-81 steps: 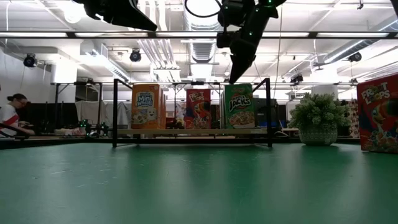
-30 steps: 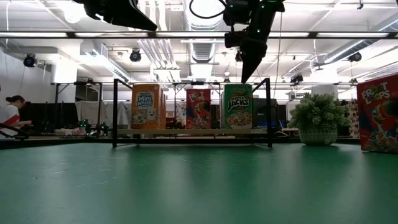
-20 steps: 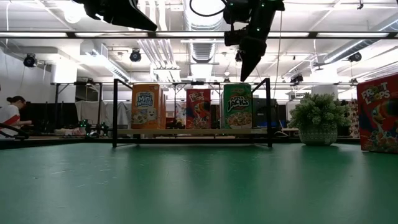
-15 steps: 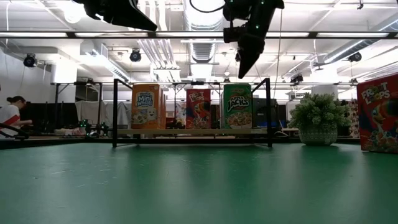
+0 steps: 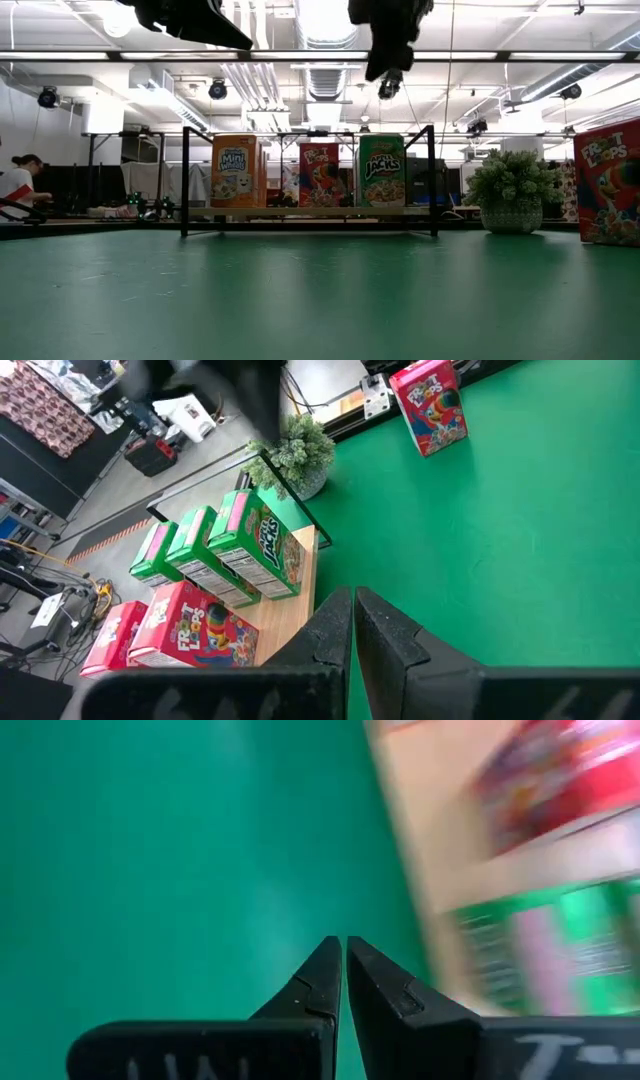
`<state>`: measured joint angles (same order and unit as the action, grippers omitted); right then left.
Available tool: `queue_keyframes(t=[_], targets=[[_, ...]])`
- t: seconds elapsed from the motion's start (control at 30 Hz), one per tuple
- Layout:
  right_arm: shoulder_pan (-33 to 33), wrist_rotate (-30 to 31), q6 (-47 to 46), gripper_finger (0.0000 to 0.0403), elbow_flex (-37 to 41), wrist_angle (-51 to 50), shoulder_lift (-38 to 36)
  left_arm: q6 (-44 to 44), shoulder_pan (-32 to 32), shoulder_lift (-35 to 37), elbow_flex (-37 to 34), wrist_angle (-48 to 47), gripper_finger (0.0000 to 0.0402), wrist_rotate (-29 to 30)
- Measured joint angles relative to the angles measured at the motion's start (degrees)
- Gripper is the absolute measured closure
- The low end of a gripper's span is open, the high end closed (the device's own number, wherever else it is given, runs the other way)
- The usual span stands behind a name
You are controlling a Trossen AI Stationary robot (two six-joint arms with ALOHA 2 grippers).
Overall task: Stack cereal on shelf
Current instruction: Put the red cereal box on the shelf and aligned with the other red cereal boxes
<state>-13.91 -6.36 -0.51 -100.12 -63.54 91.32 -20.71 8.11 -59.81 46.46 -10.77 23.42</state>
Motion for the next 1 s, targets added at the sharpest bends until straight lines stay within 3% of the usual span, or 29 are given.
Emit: queue_keyframes(t=[0.1, 0.37, 0.6, 0.8, 1.0], targets=[[3.60, -3.16, -6.16, 0.0390, 0.17, -2.42, -0.02, 0.00, -0.01, 0.00, 0.00, 0.01, 0.0402, 0.00], [14.02, -3.13, -22.35, 0.0390, 5.66, -4.67, -0.04, 0.22, 0.00, 0.00, 0.00, 0.01, 0.0402, 0.00], [19.91, -2.55, -36.29, 0.0390, 10.55, -15.95, -0.53, 0.43, -0.01, 0.00, 0.00, -0.26, 0.0402, 0.00], [22.09, 3.78, -46.37, 0.0390, 14.21, -20.97, -5.27, 0.44, 0.01, 0.00, 0.00, -0.63, 0.0402, 0.00], [22.16, 7.91, -55.85, 0.0390, 22.45, -21.14, -14.97, 0.44, 0.00, 0.00, 0.00, -0.66, 0.0402, 0.00]])
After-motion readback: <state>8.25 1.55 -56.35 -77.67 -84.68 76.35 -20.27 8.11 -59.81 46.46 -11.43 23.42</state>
